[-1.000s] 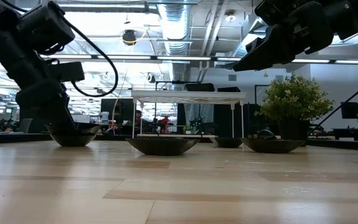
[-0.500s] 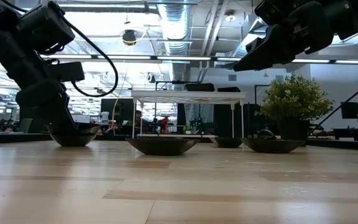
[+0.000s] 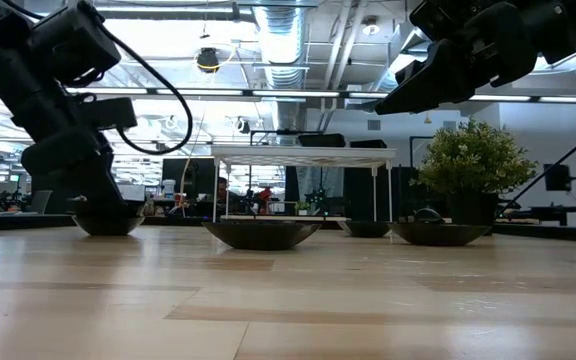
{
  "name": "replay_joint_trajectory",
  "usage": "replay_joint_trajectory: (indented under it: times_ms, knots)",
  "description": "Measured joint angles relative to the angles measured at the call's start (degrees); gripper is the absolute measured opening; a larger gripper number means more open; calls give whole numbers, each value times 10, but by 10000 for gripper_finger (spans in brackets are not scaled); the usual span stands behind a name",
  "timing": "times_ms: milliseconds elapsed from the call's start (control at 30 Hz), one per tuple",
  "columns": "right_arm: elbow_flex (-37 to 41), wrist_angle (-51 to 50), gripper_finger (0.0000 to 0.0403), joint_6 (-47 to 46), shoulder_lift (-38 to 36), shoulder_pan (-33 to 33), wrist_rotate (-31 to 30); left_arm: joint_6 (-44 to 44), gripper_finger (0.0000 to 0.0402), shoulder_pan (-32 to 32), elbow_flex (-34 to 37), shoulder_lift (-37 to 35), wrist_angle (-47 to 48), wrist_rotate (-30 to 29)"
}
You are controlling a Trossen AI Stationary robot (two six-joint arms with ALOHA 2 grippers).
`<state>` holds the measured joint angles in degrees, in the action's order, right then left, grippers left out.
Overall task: Pick & Place Mini shaped plates
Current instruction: Stack the black distorted square plate on top of the black distorted square plate on the shelf
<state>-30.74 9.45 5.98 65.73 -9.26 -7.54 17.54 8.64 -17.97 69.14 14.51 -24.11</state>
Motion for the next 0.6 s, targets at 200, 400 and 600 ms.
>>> replay_joint_trajectory:
  times_ms: [200, 400, 600]
  knots:
    - [0, 0, 98, 0, 0, 0, 0, -25, 11, 0, -1, 0, -6, -2]
    - [0, 0, 98, 0, 0, 0, 0, -28, 10, 0, -1, -1, -8, -1]
    - [0, 0, 98, 0, 0, 0, 0, -28, 11, 0, -3, -8, -6, -10]
